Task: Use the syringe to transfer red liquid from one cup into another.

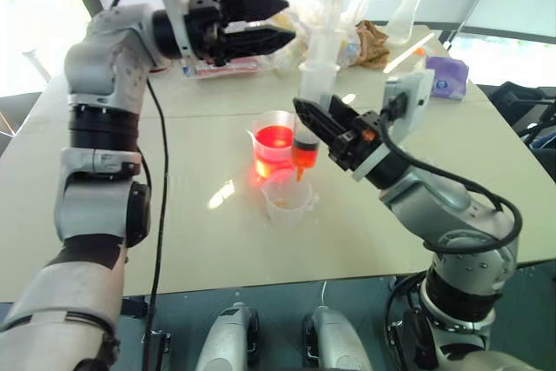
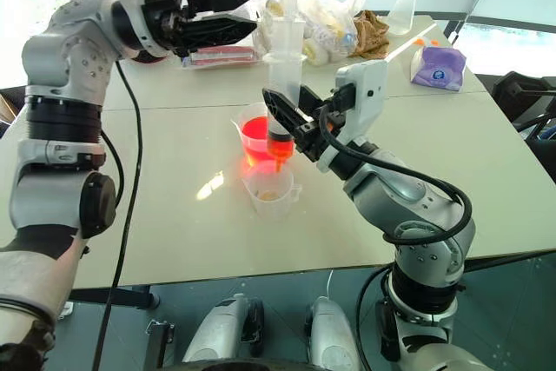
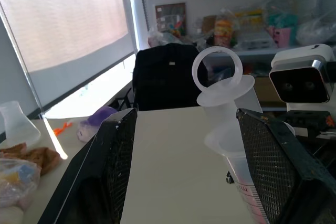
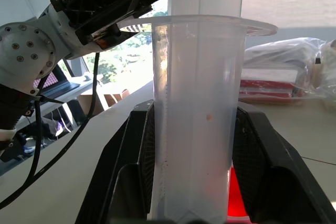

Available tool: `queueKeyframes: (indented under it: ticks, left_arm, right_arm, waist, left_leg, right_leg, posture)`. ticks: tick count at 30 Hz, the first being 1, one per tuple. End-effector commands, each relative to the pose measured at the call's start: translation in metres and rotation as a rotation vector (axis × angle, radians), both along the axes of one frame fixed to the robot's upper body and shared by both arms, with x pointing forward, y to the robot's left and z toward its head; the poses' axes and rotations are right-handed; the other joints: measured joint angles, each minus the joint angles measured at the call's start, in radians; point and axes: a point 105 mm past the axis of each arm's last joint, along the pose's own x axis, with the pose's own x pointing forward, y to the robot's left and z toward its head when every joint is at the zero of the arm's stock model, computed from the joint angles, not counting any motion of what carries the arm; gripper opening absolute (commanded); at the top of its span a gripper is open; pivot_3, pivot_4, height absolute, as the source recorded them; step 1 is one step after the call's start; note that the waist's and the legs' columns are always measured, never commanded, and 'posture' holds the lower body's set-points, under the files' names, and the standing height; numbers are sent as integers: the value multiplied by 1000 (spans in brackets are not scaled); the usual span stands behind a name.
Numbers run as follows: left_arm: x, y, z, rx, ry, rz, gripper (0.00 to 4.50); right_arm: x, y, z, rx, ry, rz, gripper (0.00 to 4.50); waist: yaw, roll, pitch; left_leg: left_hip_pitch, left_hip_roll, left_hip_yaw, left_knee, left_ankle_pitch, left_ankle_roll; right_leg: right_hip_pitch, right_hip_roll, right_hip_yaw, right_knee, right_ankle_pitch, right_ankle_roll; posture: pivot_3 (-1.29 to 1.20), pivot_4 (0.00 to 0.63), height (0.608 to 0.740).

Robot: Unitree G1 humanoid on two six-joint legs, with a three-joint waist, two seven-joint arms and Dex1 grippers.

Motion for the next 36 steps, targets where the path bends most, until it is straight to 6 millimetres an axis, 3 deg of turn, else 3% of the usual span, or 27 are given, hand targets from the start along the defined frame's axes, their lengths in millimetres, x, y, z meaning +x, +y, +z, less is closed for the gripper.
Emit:
queueKeyframes:
  ticks: [1, 8, 19, 24, 36]
  left_arm:
    - [-4, -5, 19, -19, -77, -18, 3178]
    - [-3, -4, 30, -30, -105, -19, 3178]
    - [1, 25, 36, -3, -119, 61, 3178]
    - [-6, 15, 39, -17, -123, 12, 3178]
    - [-10, -7, 19, 24, -107, -62, 3178]
  right_arm:
    - [-10, 5, 10, 12, -66, 22, 1526]
    - [-12, 13, 7, 10, -66, 41, 1526]
    - [-12, 13, 11, 3, -74, 40, 1526]
    - [-10, 13, 9, -7, -65, 49, 1526]
    - [-10, 13, -2, -37, -54, 54, 1526]
  waist:
    - [1, 0, 0]
    - [2, 0, 0]
    - [4, -1, 0]
    - [5, -1, 0]
    - [1, -1, 0]
  left_leg:
    - [0, 0, 0, 0, 0, 0]
    - [0, 0, 0, 0, -1, 2]
    - [0, 0, 0, 0, -1, 2]
    - [0, 0, 0, 1, -3, 5]
    - [0, 0, 1, 1, -3, 5]
  right_leg:
    - [0, 0, 0, 0, 0, 0]
    - [0, 0, 0, 0, 0, 0]
    - [0, 0, 0, 0, 0, 0]
    - [0, -1, 0, -1, 0, 0]
    - [0, 0, 1, -1, 0, 0]
  posture:
    - [0, 150, 740]
    - [0, 150, 740]
    - [0, 150, 740]
    - [0, 150, 740]
    - [0, 150, 740]
